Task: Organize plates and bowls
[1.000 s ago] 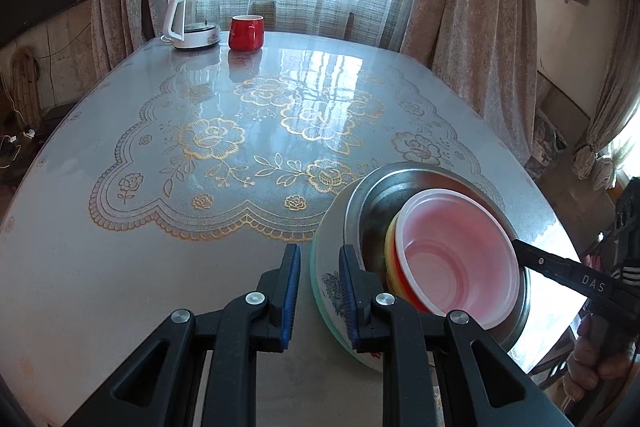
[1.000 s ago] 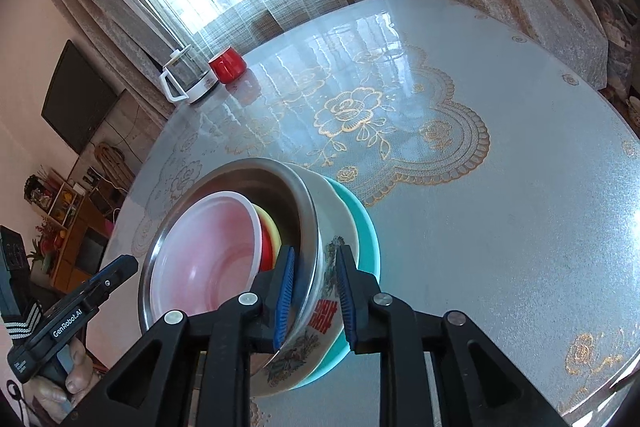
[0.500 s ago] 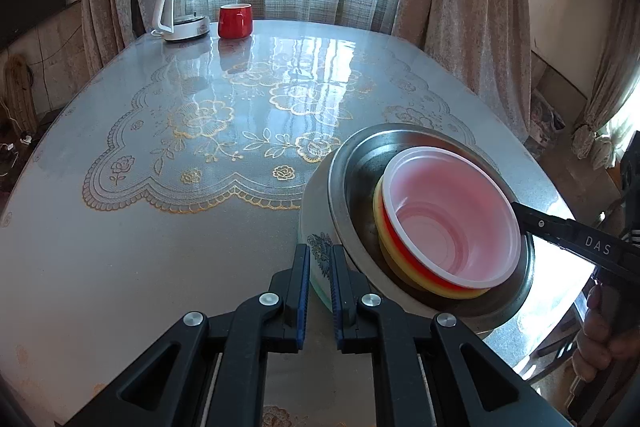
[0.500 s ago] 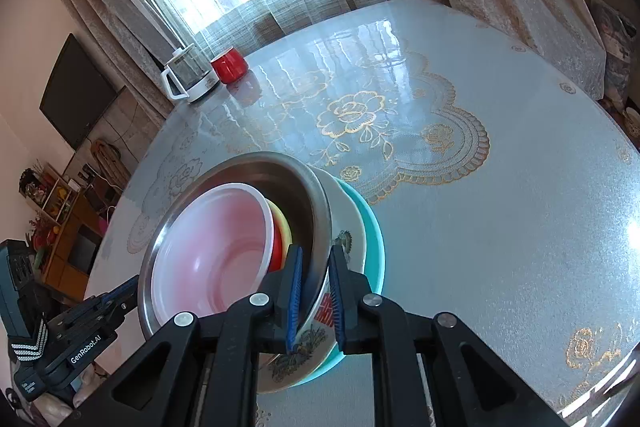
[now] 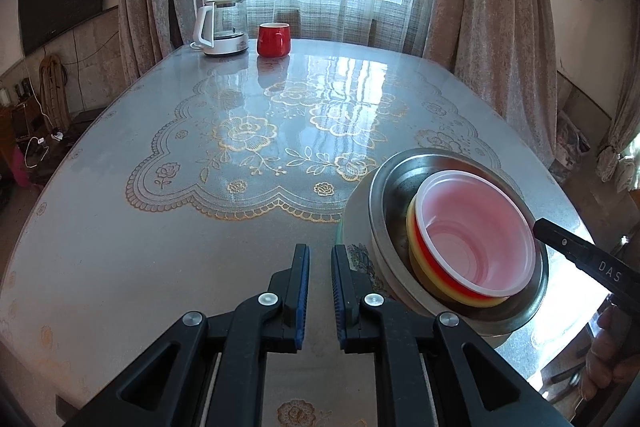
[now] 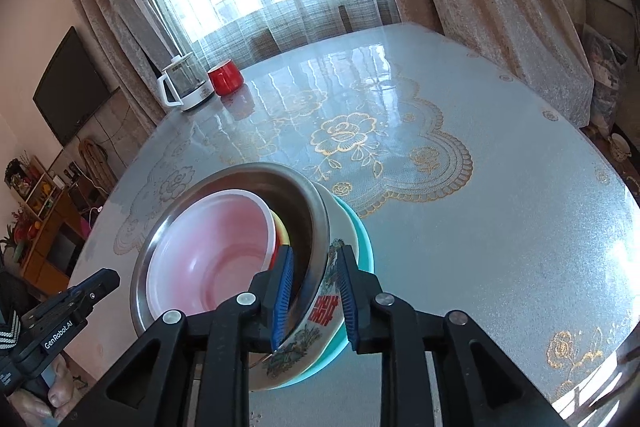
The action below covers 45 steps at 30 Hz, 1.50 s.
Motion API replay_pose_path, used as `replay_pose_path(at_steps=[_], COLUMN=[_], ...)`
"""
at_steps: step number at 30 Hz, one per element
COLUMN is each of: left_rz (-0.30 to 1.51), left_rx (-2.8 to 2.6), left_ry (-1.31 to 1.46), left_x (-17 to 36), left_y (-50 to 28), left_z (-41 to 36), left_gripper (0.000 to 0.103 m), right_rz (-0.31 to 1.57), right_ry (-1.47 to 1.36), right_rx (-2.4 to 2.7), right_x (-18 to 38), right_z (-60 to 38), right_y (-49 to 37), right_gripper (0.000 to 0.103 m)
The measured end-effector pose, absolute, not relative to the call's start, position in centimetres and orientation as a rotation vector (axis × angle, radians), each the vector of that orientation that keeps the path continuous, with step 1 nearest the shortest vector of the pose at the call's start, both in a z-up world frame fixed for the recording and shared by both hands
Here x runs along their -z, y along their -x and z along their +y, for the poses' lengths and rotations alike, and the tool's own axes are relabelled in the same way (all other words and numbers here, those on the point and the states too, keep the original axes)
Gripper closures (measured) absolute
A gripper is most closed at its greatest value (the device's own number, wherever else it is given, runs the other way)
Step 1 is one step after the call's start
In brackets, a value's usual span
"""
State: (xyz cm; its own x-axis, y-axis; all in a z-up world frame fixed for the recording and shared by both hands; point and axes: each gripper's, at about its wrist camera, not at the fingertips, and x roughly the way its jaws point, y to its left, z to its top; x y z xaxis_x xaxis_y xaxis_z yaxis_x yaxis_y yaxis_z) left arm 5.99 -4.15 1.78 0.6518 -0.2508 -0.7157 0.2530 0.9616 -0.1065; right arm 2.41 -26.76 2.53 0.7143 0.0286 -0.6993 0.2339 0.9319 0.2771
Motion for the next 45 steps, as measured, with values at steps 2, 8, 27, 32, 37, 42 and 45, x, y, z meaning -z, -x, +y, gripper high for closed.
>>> replay_pose_path(at_steps=[2,8,27,32,37,42,45], left_rz=[0.802,0.755,0.718,0.688,0.664,0.654,0.651], left_rx=[0.267,0.213,0.182,0.173,0.183,0.189,0.193], left_ry=[-0.004,-0.02,-0.048,-0.059,-0.069,-0.077,-0.076], left_x=[-1.8,-2.2,-2.3,-2.5,-2.9,-3.0,-3.0], left_y=[-5.8,-5.1,-3.6,-3.0,-2.6,-2.4,-2.4], left_z=[-4.1,-4.1,-5.0,-5.4,-5.7,-5.9,-5.9], left_gripper=[0.089,0.079,0.07,0.064,0.059,0.058,0.055], right_rz=[0.753,0.713,0.641,0.624,0.62,0.62,0.616], right_ry=[-0.339,-0.275,-0.131,-0.105,-0.104,-0.107,-0.106], right_rx=[0.134,0.186,0.241,0.265,0.27,0.269,0.268], right_x=[-2.8,-3.5,-4.1,-4.2,-4.2,-4.2,-4.3], right_z=[-26.5,-25.7,-21.9,-21.2,-21.1,-21.2,-21.2], right_y=[-2.3,-1.7,-0.7,-0.3,-0.3,-0.2,-0.2], right_gripper=[0.08,0.075,0.072,0.072,0.071,0.071,0.071])
